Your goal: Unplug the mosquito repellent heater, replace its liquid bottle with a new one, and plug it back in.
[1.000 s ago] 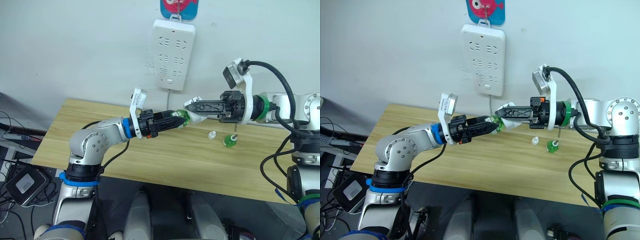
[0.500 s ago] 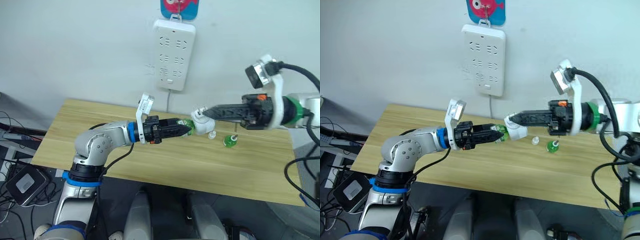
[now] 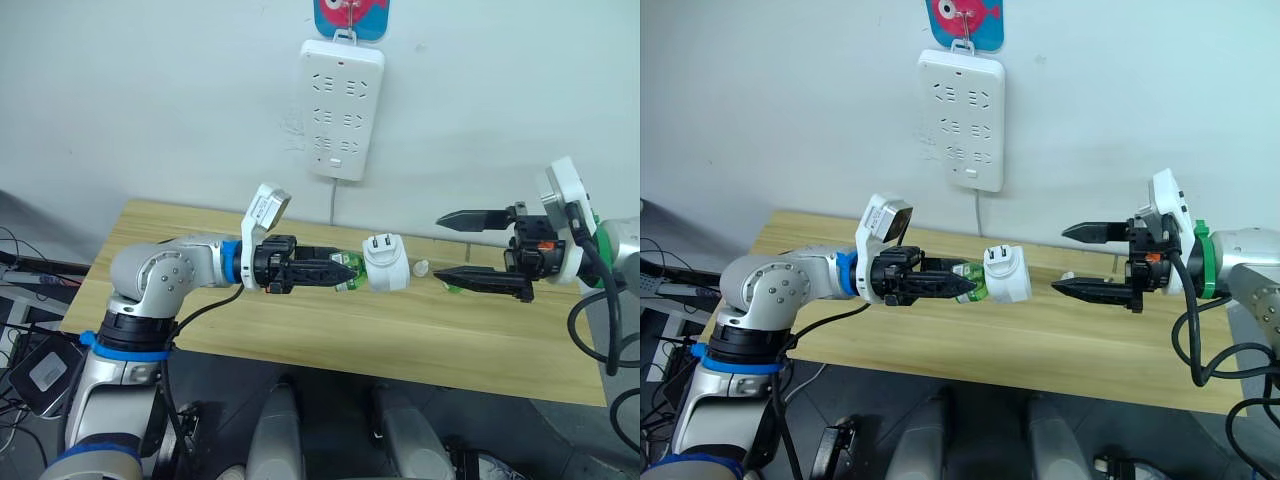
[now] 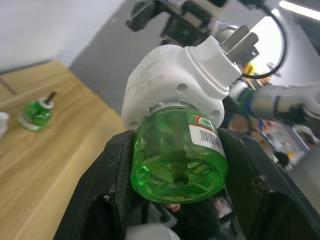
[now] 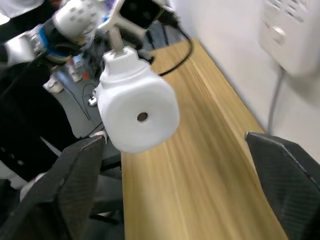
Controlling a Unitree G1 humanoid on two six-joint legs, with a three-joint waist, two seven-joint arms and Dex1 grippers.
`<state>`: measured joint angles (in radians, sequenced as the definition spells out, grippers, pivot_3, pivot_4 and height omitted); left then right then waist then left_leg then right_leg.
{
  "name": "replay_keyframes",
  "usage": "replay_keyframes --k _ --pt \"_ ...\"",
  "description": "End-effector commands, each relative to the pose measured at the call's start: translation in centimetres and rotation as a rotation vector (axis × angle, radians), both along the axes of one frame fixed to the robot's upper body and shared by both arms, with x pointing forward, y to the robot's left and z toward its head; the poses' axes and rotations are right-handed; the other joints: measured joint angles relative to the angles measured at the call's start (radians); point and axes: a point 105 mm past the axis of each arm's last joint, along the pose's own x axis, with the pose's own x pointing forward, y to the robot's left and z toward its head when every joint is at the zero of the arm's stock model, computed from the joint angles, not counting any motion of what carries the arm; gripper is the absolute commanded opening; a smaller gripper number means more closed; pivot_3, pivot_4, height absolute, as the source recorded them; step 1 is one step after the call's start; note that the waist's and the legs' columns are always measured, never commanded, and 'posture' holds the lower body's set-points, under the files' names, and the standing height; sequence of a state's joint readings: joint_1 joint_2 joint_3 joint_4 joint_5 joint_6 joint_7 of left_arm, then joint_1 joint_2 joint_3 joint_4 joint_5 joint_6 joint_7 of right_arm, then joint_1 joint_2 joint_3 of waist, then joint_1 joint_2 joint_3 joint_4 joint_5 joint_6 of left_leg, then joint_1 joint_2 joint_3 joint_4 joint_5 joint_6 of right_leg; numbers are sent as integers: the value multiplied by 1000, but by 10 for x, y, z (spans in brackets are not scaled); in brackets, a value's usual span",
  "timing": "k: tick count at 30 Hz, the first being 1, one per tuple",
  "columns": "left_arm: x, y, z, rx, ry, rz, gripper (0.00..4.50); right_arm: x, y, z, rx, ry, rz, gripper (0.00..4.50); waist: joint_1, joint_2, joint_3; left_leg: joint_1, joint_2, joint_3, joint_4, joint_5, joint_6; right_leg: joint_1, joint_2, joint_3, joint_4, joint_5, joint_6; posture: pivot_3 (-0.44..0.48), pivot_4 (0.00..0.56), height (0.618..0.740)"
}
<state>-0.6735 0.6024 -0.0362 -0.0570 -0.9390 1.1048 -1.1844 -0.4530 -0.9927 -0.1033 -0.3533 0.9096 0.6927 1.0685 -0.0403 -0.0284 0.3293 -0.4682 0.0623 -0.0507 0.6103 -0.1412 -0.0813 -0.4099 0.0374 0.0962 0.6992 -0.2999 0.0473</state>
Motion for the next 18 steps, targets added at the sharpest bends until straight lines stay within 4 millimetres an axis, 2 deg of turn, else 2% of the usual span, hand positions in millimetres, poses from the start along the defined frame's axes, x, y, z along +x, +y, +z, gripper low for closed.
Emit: replay_keyframes --k 1,7,17,18 --pt "-7 0 13 -15 -33 -89 2219 -8 21 3 4 -95 110 4460 0 0 0 0 0 0 0 0 0 0 0 0 0 0 0 -44 279 740" --pt "-9 -3 19 -13 -47 -130 2219 -17 41 -3 -17 -143 213 4460 1 0 0 0 0 -1 0 0 0 0 0 -1 1 0 0 -36 274 740" --pt "-12 -7 20 -19 -46 -151 2219 -20 58 -1 0 -215 271 4460 6 0 0 0 0 -2 1 0 0 0 0 -2 5 0 0 -35 268 740" --pt "-13 -7 20 -20 -45 -152 2219 -21 59 0 -5 -225 282 4301 6 0 0 0 0 -2 1 0 0 0 0 -2 5 0 0 -36 269 740"
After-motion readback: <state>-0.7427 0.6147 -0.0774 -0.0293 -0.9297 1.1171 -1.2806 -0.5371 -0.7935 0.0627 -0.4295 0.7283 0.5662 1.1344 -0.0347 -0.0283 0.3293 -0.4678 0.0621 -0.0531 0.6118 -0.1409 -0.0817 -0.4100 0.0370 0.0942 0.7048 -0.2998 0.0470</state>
